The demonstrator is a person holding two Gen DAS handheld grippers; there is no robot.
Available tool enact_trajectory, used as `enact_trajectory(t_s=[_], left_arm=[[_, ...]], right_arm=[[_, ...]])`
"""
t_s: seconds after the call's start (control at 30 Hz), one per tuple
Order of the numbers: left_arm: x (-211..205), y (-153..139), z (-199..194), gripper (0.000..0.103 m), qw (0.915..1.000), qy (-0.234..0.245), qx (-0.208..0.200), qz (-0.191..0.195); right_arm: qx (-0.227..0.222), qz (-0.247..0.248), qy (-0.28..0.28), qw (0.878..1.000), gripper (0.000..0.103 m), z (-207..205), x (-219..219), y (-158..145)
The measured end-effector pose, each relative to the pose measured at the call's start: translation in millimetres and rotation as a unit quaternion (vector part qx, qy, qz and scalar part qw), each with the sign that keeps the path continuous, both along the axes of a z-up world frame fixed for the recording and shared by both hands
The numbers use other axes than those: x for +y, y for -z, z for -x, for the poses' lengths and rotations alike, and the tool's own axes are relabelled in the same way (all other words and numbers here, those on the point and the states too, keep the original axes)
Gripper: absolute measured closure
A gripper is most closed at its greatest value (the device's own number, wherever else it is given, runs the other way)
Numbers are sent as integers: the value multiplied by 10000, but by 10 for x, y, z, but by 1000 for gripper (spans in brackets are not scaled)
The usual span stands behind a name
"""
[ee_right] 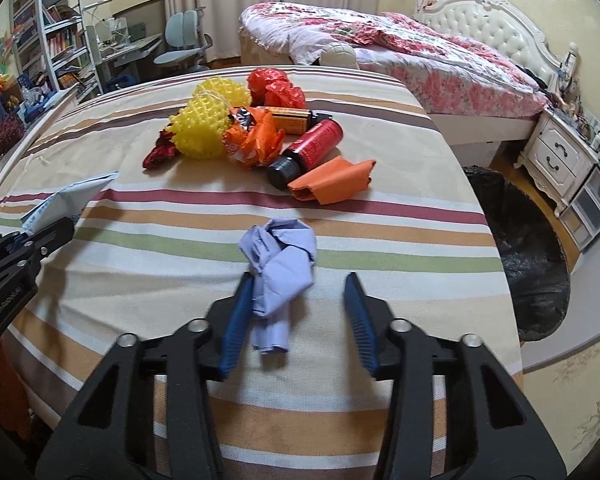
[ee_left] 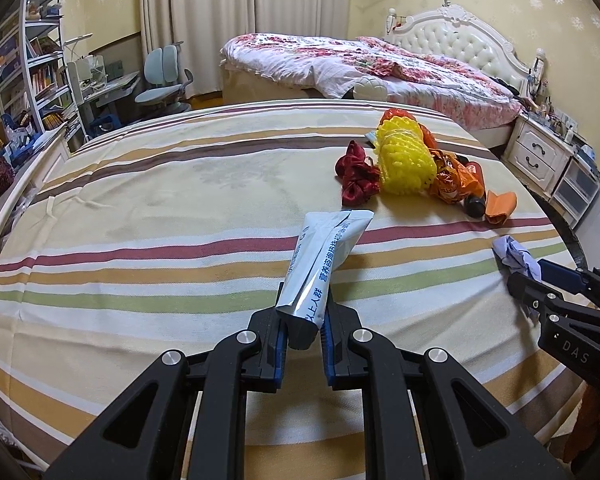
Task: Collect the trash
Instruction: 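Grasp the lavender cloth with the right gripper while the left holds the tube, then carry the tube and cloth over the black bin and open both grippers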
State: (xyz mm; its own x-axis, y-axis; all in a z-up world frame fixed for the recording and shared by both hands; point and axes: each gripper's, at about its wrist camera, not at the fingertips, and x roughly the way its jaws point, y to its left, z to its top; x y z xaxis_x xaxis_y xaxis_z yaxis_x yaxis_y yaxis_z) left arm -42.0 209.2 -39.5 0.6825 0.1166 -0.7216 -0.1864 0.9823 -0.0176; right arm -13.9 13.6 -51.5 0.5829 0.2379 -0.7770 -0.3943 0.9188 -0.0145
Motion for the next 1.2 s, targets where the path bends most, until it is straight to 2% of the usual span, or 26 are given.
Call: enact_trajectory(t_s=[0.07, 0.1, 0.6, 1.2], left_arm=[[-19, 4, -8, 88, 10000, 10, -3, -3], [-37, 12, -21, 88, 10000, 10, -3, 1], [-223, -108, -53, 88, 9995, 166, -183, 184], [-845, -413, -375, 88, 9947, 836, -540, 250]], right_arm=[[2, -36, -53, 10000, 81, 9, 2, -5], [-6, -24, -60, 10000, 82, 13, 2, -9], [-166, -309, 113, 9993, 83, 11, -226, -133], [-585, -493, 780, 9940, 83, -233, -869, -394]])
